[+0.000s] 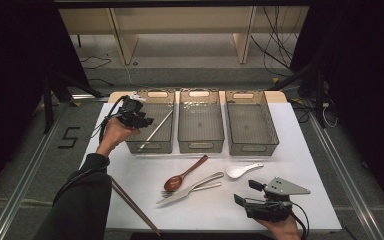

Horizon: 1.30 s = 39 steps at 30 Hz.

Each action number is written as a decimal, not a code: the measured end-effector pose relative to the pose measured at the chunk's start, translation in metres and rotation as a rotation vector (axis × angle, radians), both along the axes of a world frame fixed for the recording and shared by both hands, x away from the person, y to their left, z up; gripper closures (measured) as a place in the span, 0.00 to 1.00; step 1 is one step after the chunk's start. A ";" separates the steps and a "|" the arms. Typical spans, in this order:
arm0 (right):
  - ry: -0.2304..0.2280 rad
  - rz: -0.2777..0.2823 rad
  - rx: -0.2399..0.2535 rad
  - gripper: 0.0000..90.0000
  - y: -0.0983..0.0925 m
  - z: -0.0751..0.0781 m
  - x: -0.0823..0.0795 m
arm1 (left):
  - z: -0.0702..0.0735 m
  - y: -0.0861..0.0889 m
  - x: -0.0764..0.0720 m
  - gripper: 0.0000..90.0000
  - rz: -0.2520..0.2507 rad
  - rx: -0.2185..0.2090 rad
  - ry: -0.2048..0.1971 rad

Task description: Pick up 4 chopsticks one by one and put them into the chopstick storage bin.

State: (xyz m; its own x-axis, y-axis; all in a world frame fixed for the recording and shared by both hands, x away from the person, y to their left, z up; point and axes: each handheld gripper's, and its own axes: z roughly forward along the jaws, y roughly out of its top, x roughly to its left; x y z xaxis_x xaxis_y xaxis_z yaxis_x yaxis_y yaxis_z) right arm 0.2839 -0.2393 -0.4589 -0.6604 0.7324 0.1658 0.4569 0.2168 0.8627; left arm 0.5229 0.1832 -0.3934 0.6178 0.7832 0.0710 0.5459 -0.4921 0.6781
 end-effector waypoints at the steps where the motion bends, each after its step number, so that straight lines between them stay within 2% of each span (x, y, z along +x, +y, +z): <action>1: 0.002 -0.001 -0.001 0.30 0.000 0.000 0.000 | 0.002 -0.003 -0.003 0.50 -0.011 0.013 0.000; 9: 0.002 -0.002 -0.001 0.30 0.000 0.000 0.000 | 0.016 -0.017 -0.030 0.34 -0.116 0.026 0.019; 12: 0.002 -0.002 -0.003 0.30 0.000 0.000 0.000 | 0.019 -0.023 -0.042 0.31 -0.173 0.033 0.027; 16: 0.002 -0.001 -0.003 0.30 0.000 0.000 0.000 | 0.018 -0.036 -0.059 0.30 -0.267 0.063 0.033; 21: 0.002 -0.002 -0.002 0.30 0.000 0.000 0.000 | 0.011 -0.047 -0.073 0.27 -0.349 0.062 0.053; 23: 0.001 -0.002 -0.002 0.30 0.000 0.000 0.000 | 0.008 -0.049 -0.076 0.27 -0.374 0.077 0.058; 29: 0.000 0.000 -0.003 0.30 0.000 0.000 0.000 | -0.010 -0.058 -0.084 0.28 -0.394 0.066 0.066; 31: 0.000 0.000 -0.003 0.30 0.000 0.000 0.000 | -0.015 -0.061 -0.086 0.29 -0.414 0.075 0.075; 33: 0.002 -0.001 -0.002 0.30 0.000 0.000 0.000 | -0.019 -0.066 -0.089 0.30 -0.439 0.102 0.076; 36: 0.003 -0.001 -0.001 0.30 0.000 0.000 0.000 | -0.027 -0.072 -0.090 0.31 -0.447 0.127 0.078; 39: 0.001 0.001 -0.002 0.30 0.000 0.000 -0.001 | -0.034 -0.077 -0.089 0.33 -0.452 0.133 0.078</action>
State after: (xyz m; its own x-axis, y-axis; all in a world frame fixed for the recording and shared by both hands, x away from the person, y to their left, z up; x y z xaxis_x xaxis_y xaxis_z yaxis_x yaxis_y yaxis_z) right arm 0.2833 -0.2391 -0.4589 -0.6611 0.7319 0.1650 0.4571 0.2186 0.8621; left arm 0.4335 0.1066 -0.4278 0.9019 0.4219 0.0926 0.3036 -0.7717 0.5588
